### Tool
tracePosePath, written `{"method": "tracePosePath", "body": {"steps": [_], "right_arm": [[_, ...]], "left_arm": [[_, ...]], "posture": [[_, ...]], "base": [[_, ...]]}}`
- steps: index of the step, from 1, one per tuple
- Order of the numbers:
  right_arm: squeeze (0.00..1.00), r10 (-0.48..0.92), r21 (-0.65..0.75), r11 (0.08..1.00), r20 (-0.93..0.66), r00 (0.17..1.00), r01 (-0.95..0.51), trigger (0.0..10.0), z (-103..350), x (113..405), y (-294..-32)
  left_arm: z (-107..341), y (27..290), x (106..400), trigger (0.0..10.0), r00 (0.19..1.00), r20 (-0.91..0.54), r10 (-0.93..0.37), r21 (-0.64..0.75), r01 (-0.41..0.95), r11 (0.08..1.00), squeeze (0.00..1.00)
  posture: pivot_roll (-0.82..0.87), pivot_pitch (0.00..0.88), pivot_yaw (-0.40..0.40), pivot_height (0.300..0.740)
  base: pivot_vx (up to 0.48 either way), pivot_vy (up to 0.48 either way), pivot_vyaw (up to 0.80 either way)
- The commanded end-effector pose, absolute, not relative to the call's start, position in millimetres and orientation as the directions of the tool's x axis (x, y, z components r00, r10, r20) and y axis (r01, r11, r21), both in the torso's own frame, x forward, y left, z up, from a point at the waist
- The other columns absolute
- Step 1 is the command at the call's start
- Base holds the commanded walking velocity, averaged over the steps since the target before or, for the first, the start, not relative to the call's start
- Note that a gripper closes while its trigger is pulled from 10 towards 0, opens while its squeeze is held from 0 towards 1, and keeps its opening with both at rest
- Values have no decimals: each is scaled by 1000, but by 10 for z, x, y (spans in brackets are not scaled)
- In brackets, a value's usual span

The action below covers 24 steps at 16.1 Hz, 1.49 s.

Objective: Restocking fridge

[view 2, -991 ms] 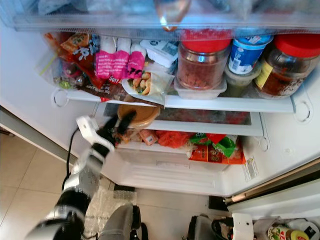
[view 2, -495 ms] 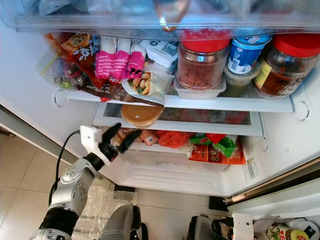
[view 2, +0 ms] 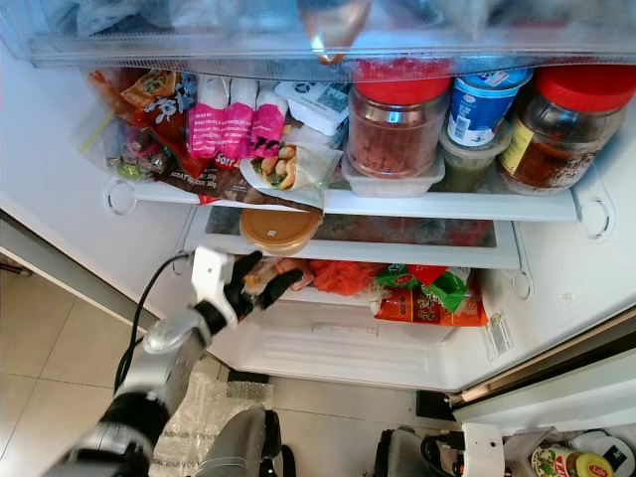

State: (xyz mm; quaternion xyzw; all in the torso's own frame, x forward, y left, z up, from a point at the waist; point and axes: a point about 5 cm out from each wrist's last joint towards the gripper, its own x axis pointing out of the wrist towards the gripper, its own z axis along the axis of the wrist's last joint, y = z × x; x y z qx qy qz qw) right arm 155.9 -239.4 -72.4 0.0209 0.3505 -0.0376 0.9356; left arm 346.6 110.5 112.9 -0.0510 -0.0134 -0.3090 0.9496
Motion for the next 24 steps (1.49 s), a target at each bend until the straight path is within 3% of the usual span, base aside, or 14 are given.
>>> {"method": "tracePosePath", "body": {"steps": [1, 7, 13, 16, 21, 24], "right_arm": [[0, 21, 63, 996, -871, 490, 68, 10000, -1083, 774, -2170], [0, 16, 59, 996, -871, 491, 72, 10000, -1082, 773, -2175], [0, 15, 58, 996, -870, 493, 74, 10000, -1079, 788, -2180], [0, 21, 62, 996, -870, 493, 67, 10000, -1078, 797, -2179], [0, 24, 64, 996, -867, 498, 63, 10000, -1073, 842, -2164], [0, 23, 64, 996, -865, 501, 65, 10000, -1070, 879, -2154]], "left_arm": [[1098, 1142, 3491, 10000, 822, 37, -568, -78, 569, 818, 0], [1263, 1054, 3730, 10000, 861, 22, -508, -103, 508, 855, 0], [1172, 1109, 3679, 10000, 862, 25, -507, -96, 507, 857, 0], [1129, 1199, 3557, 10000, 857, 96, -506, -55, 512, 857, 0], [1028, 1373, 3217, 10000, 894, 162, -417, 157, 394, 906, 0], [761, 1556, 2989, 10000, 939, 91, -332, 197, 310, 930, 0]], "posture": [[-96, 263, 109, 641], [-114, 262, 109, 641], [-101, 264, 108, 641], [-81, 263, 110, 641], [-59, 246, 125, 641], [-49, 230, 130, 641]], "base": [[0, 0, 0], [0, 0, 0], [0, 0, 0], [0, 0, 0], [0, 0, 0], [0, 0, 0]]}}
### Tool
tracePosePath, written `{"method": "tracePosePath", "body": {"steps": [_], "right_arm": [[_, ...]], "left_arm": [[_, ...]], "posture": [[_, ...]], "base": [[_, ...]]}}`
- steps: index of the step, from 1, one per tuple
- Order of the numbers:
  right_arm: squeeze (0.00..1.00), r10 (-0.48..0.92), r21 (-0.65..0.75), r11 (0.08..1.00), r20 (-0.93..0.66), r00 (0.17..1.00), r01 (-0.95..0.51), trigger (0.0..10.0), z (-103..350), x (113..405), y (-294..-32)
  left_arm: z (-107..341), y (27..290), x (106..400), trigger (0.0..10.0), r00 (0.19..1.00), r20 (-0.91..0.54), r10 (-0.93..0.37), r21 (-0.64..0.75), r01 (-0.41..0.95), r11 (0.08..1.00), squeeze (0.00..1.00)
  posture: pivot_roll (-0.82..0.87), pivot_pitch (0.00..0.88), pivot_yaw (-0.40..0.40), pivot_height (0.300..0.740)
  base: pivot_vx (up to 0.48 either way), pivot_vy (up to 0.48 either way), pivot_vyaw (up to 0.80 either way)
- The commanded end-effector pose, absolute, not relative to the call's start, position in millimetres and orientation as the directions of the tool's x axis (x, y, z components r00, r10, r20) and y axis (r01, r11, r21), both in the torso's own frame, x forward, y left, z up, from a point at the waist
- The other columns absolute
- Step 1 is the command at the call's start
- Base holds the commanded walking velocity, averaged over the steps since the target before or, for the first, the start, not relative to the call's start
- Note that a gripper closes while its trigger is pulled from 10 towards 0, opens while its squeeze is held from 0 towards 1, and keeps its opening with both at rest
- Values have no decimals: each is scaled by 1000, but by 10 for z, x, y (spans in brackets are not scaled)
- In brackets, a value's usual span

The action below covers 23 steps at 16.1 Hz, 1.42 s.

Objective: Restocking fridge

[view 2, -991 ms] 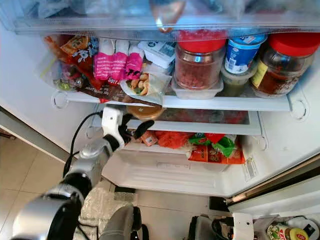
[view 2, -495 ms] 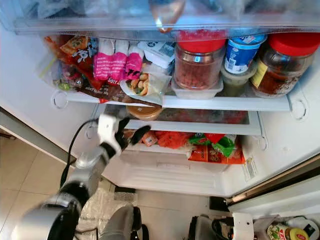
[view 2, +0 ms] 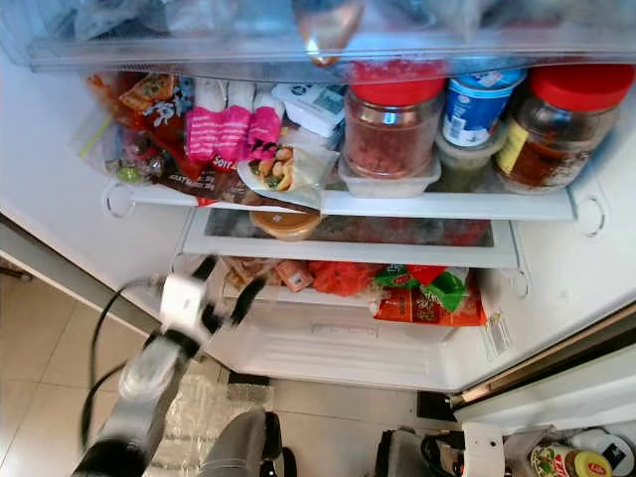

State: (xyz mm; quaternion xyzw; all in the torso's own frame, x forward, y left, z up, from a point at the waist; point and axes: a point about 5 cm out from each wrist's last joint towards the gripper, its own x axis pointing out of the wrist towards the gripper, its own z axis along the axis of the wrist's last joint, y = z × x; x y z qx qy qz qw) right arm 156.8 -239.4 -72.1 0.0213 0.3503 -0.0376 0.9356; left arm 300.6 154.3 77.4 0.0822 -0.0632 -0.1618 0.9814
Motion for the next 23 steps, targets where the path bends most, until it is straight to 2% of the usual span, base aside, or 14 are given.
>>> {"method": "tracePosePath", "body": {"steps": [1, 7, 13, 15, 23], "right_arm": [[0, 24, 65, 996, -864, 503, 65, 10000, -1067, 897, -2151], [0, 18, 60, 996, -861, 509, 66, 10000, -1057, 958, -2151], [0, 9, 53, 996, -858, 513, 71, 10000, -1045, 1016, -2162], [0, 9, 53, 996, -857, 516, 70, 10000, -1040, 1045, -2157], [0, 6, 46, 997, -853, 521, 64, 10000, -1020, 1136, -2163]], "left_arm": [[634, 1640, 2922, 10000, 955, 47, -291, 193, 277, 941, 0], [164, 1947, 2791, 10000, 976, -208, -65, 71, 82, 994, 0], [-28, 1972, 2735, 10000, 937, -343, -64, 87, 100, 991, 0], [-151, 2055, 2641, 10000, 902, -430, -30, 91, 77, 993, 0], [-320, 2031, 2525, 10000, 838, -546, -1, 72, 49, 996, 0]], "posture": [[-48, 226, 130, 641], [-46, 201, 127, 641], [-36, 179, 123, 641], [-41, 161, 124, 641], [-38, 88, 107, 641]], "base": [[0, 0, 0], [-129, 0, 0], [-346, 0, 0], [-356, 0, 0], [-356, 0, 0]]}}
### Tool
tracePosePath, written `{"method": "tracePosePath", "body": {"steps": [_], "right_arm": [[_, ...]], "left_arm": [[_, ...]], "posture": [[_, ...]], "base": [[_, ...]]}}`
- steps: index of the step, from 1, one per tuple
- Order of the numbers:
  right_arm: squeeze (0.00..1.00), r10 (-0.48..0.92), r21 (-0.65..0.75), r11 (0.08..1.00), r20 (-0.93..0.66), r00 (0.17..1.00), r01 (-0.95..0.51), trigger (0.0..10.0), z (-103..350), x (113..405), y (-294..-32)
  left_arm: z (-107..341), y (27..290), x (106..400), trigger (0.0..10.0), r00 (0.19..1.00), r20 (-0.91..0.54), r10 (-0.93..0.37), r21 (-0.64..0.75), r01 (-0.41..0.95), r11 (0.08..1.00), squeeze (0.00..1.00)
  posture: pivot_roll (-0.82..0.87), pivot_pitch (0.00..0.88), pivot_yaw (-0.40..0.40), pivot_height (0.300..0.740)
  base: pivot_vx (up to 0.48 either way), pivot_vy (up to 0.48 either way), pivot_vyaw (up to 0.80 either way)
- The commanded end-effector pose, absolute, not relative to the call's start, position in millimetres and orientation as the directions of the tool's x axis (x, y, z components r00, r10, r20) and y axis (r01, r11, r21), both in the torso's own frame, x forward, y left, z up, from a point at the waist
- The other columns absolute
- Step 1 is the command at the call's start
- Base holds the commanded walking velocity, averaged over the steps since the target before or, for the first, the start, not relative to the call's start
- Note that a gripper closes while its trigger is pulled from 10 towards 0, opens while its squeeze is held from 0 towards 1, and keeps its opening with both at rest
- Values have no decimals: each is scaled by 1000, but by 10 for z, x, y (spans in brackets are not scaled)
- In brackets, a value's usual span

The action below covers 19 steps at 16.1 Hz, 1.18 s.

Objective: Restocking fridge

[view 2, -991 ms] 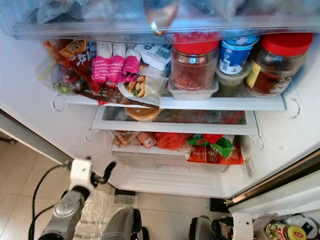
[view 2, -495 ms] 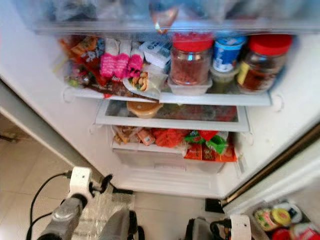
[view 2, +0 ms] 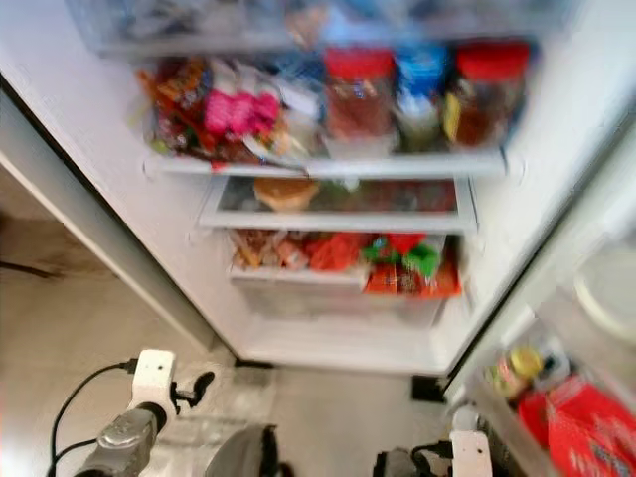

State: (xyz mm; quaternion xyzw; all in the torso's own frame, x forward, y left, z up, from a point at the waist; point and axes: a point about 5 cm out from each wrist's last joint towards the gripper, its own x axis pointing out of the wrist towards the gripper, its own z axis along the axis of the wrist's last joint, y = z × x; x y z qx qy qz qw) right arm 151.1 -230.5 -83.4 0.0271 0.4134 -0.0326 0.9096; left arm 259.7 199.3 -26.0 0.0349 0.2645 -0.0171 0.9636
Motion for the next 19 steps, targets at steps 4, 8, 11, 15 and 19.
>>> {"method": "tracePosePath", "body": {"steps": [4, 8, 11, 15, 19], "right_arm": [[0, -1, 29, 998, -856, 516, 51, 10000, -1009, 1149, -2208], [0, -4, 18, 999, -854, 521, 37, 10000, -991, 1184, -2245], [0, 1, 22, 999, -850, 526, 33, 10000, -982, 1218, -2239], [0, 7, 31, 999, -849, 528, 38, 10000, -984, 1235, -2214], [0, 7, 37, 998, -850, 527, 46, 10000, -987, 1234, -2205]], "left_arm": [[-411, 2010, 2431, 10000, 807, -590, 22, 56, 14, 998, 0], [-477, 2075, 2334, 10000, 779, -624, 62, 61, -31, 998, 0], [-489, 2138, 2303, 10000, 768, -632, 100, 58, -82, 995, 0], [-529, 2147, 2248, 10000, 749, -654, 105, 55, -92, 994, 0], [-538, 2145, 2239, 10000, 742, -663, 102, 53, -89, 995, 0]], "posture": [[-25, 67, 74, 641], [-15, 76, 54, 641], [-5, 96, 52, 641], [-3, 115, 67, 641], [0, 123, 75, 641]], "base": [[-356, 0, 0], [-361, 0, 0], [-244, 0, 0], [0, 0, 0], [0, 120, 0]]}}
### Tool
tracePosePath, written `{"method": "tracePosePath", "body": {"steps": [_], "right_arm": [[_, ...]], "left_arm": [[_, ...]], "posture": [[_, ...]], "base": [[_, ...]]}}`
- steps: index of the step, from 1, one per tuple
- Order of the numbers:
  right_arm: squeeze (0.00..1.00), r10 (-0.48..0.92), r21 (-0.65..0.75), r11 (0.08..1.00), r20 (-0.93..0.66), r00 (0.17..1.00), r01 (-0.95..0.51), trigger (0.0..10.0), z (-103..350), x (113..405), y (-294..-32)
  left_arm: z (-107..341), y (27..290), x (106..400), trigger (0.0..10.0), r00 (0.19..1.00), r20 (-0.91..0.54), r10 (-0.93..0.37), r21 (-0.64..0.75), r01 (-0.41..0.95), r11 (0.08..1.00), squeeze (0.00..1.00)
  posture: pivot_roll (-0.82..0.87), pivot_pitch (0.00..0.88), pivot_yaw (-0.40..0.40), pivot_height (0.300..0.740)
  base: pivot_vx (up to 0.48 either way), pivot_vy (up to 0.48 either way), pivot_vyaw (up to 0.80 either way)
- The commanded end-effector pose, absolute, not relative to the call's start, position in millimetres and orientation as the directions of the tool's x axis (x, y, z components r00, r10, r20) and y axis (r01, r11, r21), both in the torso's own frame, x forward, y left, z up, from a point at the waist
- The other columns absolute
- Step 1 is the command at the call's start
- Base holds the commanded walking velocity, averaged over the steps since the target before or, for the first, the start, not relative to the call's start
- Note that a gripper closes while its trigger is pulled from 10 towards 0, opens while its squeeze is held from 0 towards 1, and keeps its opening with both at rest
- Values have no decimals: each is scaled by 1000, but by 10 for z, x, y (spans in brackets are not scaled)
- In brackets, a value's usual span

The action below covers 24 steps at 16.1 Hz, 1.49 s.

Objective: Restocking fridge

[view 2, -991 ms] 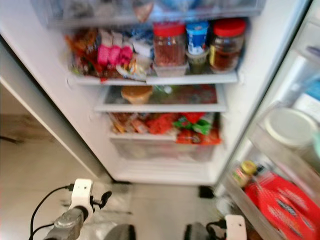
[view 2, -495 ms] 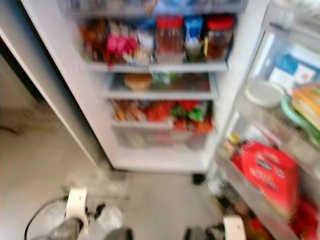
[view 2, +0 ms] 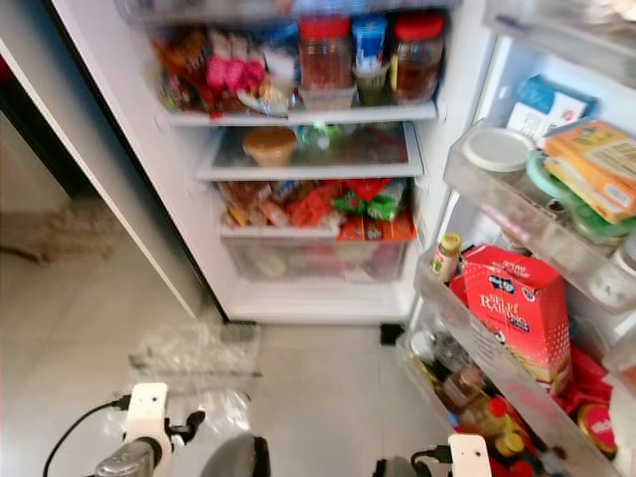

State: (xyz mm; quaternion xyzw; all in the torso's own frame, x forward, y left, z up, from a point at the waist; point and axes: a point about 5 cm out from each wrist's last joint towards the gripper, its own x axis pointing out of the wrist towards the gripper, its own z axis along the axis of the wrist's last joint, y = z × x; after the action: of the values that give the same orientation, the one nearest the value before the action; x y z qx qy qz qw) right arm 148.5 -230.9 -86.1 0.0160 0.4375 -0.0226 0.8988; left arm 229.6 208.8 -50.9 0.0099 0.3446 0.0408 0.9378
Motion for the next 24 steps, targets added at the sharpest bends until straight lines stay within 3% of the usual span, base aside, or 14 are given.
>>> {"method": "tracePosePath", "body": {"steps": [1, 24], "right_arm": [[0, 7, 39, 998, -851, 526, 50, 10000, -988, 1232, -2202], [0, 11, 45, 998, -851, 525, 53, 10000, -991, 1218, -2205]], "left_arm": [[-537, 2146, 2241, 10000, 742, -663, 100, 52, -87, 995, 0], [-520, 2078, 2285, 10000, 753, -652, 86, 38, -81, 996, 0]], "posture": [[2, 124, 75, 641], [8, 126, 81, 641]], "base": [[0, 480, 0], [0, 465, 0]]}}
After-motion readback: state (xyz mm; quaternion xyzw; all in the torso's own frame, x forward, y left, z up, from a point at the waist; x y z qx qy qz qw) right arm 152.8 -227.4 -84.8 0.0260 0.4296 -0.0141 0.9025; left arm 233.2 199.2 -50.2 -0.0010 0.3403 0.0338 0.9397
